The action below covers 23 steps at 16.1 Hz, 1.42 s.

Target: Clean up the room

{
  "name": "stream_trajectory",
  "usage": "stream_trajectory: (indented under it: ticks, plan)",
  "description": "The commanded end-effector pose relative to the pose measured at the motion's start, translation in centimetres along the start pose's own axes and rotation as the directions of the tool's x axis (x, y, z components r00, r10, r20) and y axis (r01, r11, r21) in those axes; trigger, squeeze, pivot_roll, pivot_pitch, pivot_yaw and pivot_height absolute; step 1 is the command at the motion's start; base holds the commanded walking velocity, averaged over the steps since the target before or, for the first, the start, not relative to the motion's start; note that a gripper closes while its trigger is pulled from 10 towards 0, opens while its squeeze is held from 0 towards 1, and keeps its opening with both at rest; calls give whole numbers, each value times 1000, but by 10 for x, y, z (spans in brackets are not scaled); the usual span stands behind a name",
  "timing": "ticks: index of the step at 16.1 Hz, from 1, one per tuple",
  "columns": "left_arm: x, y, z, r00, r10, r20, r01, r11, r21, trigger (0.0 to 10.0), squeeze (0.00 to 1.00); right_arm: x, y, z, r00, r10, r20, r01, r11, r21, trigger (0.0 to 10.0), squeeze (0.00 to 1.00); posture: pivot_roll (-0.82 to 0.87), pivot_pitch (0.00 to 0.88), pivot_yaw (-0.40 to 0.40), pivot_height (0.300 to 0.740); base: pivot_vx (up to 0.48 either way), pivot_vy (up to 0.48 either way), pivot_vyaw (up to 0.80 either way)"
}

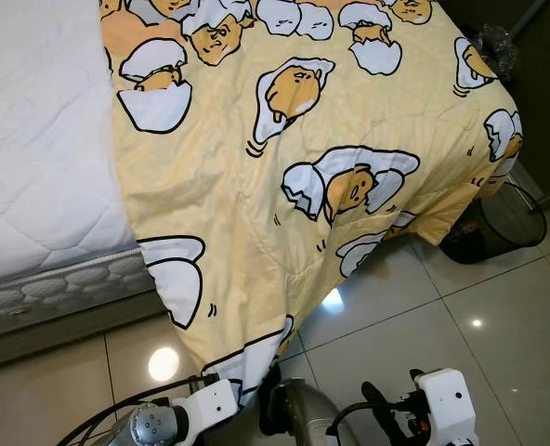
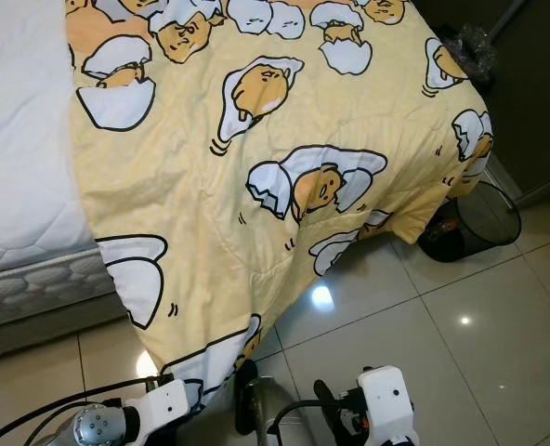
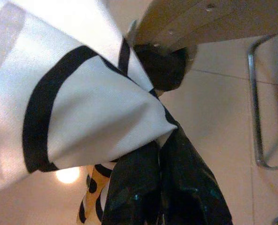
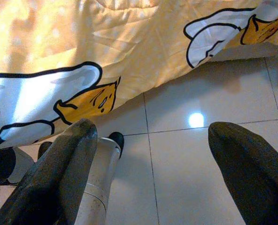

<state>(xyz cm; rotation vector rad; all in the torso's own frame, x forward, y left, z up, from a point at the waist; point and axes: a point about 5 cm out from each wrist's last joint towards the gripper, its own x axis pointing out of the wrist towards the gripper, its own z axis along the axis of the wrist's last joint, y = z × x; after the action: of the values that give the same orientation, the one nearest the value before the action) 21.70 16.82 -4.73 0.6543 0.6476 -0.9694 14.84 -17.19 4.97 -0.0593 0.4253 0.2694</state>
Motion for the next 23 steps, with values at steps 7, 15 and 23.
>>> stream_trajectory:
  ticks: [7,15,23]
  plan:
    - [-39,60,-14,892,452,-2,-452,892,-14,10000,1000,22,-6,-2,1000,-14,19,14,1000,-4,10000,0,-105,218,-92,731,0,0,0]
    - [-57,126,29,632,773,53,-641,560,-525,10000,1000,88,-38,52,953,-179,242,174,984,44,10000,0,23,0,13,731,0,0,0]
    - [-44,130,125,420,864,276,-531,481,-698,10000,0,105,-51,83,888,-270,373,250,963,101,10000,0,15,0,41,731,0,-57,274]
